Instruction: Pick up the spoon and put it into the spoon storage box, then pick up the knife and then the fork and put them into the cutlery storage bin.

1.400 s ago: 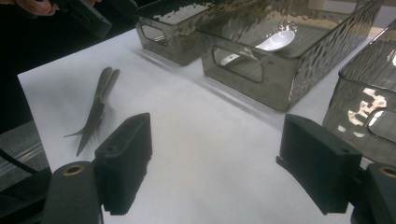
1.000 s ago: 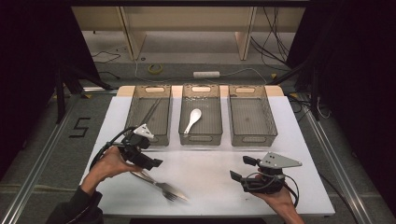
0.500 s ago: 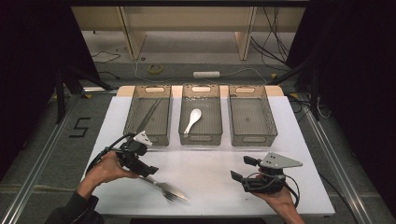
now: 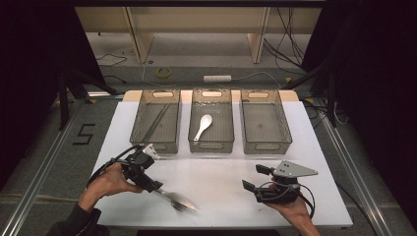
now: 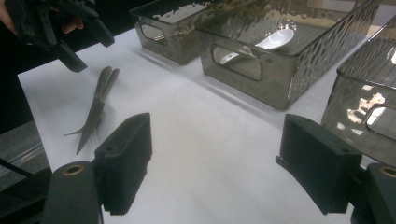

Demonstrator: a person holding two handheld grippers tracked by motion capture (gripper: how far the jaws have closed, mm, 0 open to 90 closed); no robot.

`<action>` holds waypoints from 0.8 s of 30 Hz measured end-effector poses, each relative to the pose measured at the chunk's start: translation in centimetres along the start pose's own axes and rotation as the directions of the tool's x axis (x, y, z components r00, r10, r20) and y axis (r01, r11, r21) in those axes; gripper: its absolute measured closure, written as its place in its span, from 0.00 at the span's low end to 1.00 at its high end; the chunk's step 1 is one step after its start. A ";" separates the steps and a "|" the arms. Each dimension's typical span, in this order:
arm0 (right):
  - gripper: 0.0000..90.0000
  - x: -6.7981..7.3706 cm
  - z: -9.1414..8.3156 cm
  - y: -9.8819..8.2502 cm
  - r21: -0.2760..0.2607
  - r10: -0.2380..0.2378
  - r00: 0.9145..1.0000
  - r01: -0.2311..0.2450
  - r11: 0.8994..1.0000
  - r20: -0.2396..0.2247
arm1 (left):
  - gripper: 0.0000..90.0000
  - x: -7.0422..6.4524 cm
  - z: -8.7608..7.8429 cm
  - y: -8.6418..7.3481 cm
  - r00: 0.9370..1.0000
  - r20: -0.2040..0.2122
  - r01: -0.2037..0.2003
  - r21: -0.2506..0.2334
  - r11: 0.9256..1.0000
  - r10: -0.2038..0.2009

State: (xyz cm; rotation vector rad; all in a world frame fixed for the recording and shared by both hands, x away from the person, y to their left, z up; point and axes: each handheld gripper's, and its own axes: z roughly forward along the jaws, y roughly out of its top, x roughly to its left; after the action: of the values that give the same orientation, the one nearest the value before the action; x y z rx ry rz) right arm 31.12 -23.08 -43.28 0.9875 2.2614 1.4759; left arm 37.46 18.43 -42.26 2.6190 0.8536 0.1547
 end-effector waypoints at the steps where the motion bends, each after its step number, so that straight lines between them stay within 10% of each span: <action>1: 0.29 0.0 0.0 0.0 -0.001 -0.001 1.000 0.001 1.000 0.001 | 0.18 0.0 0.1 0.0 1.000 -0.001 -0.002 0.005 1.000 0.002; 24: 0.29 0.0 0.2 0.1 0.008 -0.008 1.000 0.008 1.000 -0.005 | 0.28 -0.5 1.2 -1.5 0.995 0.010 -0.097 0.120 0.988 0.097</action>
State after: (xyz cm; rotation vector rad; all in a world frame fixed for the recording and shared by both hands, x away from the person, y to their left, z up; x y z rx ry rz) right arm 31.28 -22.87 -43.28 0.9774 2.2737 1.4689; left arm 36.54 18.88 -43.98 2.7743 0.7558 0.1274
